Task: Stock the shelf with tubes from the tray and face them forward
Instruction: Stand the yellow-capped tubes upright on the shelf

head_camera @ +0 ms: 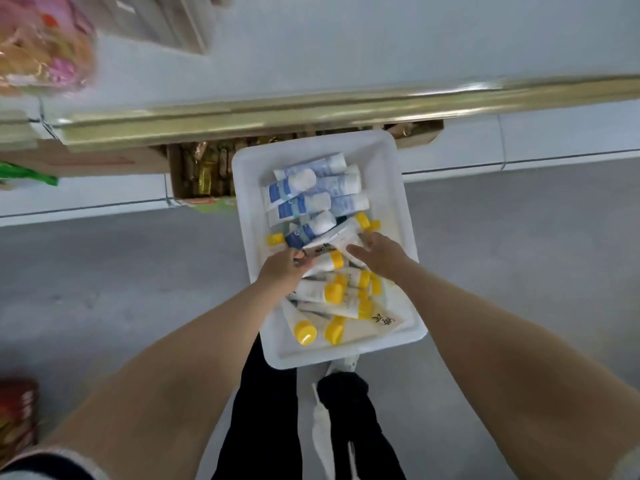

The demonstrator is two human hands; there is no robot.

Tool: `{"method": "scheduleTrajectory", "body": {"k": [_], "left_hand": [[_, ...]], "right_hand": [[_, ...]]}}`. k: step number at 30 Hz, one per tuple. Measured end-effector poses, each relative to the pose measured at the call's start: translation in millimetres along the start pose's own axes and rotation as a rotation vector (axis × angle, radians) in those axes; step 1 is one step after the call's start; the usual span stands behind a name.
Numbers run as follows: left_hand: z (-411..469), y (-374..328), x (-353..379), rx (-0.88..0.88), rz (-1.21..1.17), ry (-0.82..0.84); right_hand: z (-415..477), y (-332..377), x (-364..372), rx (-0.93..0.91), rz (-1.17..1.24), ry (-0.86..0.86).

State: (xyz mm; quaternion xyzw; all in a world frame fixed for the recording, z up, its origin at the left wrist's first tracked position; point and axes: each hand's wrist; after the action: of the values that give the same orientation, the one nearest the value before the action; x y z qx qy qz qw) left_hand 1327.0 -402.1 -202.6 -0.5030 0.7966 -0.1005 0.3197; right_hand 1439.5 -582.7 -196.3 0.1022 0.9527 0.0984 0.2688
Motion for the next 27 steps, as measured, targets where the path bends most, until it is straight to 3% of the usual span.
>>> {"method": "scheduleTrajectory", "body": {"k": [7, 11, 16, 21, 24, 27], "left_hand": [[16.4, -2.1, 1.8, -0.046, 0.208, 0.11], [21.7, -3.2, 6.9, -0.081, 0.236, 0.188], [20.0, 4.5, 8.9, -0.14, -0.088, 0.197], [-1.1, 2.6, 7.5, -0.297, -0.376, 0.091], [-22.5, -6.2, 3.0, -0.259, -0.658, 0.053], [-43.7, -19.7, -5.8, -0.17, -0.774, 0.087]], "right_hand": [[16.1, -12.7, 11.5, -0.01, -0.059, -0.026], [16.9, -16.4, 21.3, 0.036, -0.057, -0.136], [13.5, -24.1, 26.2, -0.025, -0.016, -0.146], [-11.8, -25.5, 7.7, -0.148, 0.149, -0.127], [-28.3, -19.8, -9.4, -0.132, 0.227, -0.099], [-50.7, -12.7, -26.7, -0.134, 0.386, -0.092]]}}
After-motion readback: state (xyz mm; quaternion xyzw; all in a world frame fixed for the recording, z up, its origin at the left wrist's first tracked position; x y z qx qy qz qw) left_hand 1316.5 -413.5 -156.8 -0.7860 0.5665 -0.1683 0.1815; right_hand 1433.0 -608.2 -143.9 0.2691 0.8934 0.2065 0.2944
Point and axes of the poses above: each hand's wrist, its own z-axis towards the middle knuckle, its own x-axis out of the palm, y = z × x, and after that the axes turned 4 degrees about x, right-handed
